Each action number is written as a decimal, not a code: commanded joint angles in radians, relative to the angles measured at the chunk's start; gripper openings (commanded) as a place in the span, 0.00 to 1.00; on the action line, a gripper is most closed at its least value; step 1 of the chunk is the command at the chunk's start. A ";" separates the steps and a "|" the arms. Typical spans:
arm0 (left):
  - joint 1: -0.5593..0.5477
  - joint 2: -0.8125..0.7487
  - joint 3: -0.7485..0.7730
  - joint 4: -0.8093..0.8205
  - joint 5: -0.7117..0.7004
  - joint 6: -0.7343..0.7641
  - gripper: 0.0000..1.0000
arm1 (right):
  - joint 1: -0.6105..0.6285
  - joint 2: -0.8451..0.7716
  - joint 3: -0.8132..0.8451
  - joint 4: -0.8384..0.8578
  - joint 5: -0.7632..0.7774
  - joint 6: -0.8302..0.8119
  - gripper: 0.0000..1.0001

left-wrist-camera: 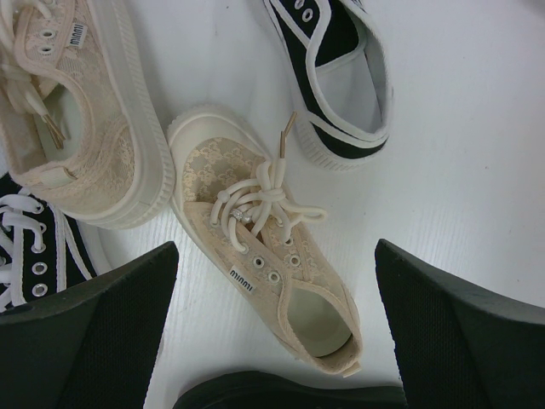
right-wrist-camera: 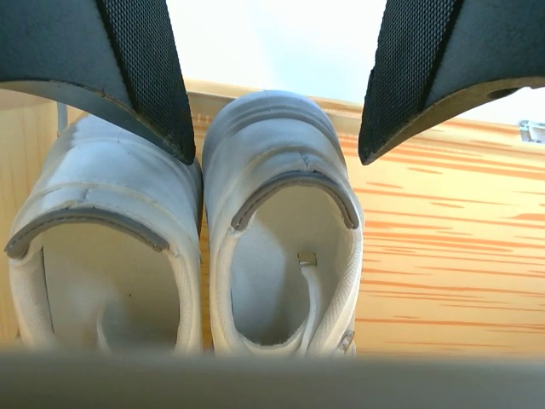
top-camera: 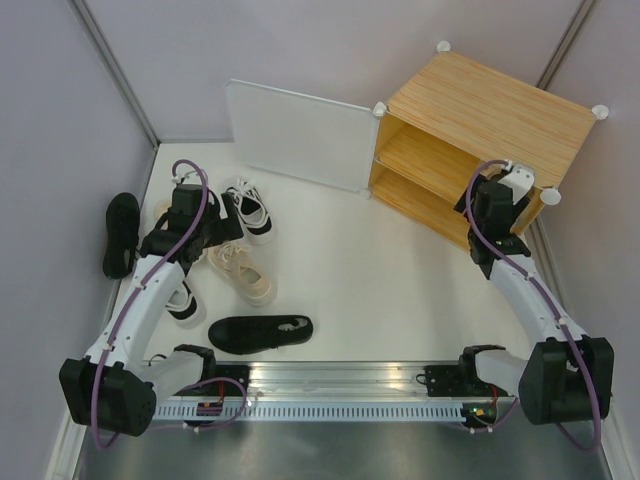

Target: Place and organize the shoes in the shoe cabinet

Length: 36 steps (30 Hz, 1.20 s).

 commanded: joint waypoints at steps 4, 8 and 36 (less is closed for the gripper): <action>-0.001 -0.016 -0.001 0.033 0.004 0.041 0.99 | -0.007 -0.065 0.043 -0.064 -0.055 0.043 0.78; -0.001 -0.016 -0.001 0.033 0.004 0.040 0.99 | -0.005 -0.085 0.054 -0.127 -0.065 0.076 0.70; -0.001 -0.016 -0.003 0.033 -0.002 0.040 0.99 | -0.005 0.019 0.074 -0.046 0.020 0.083 0.27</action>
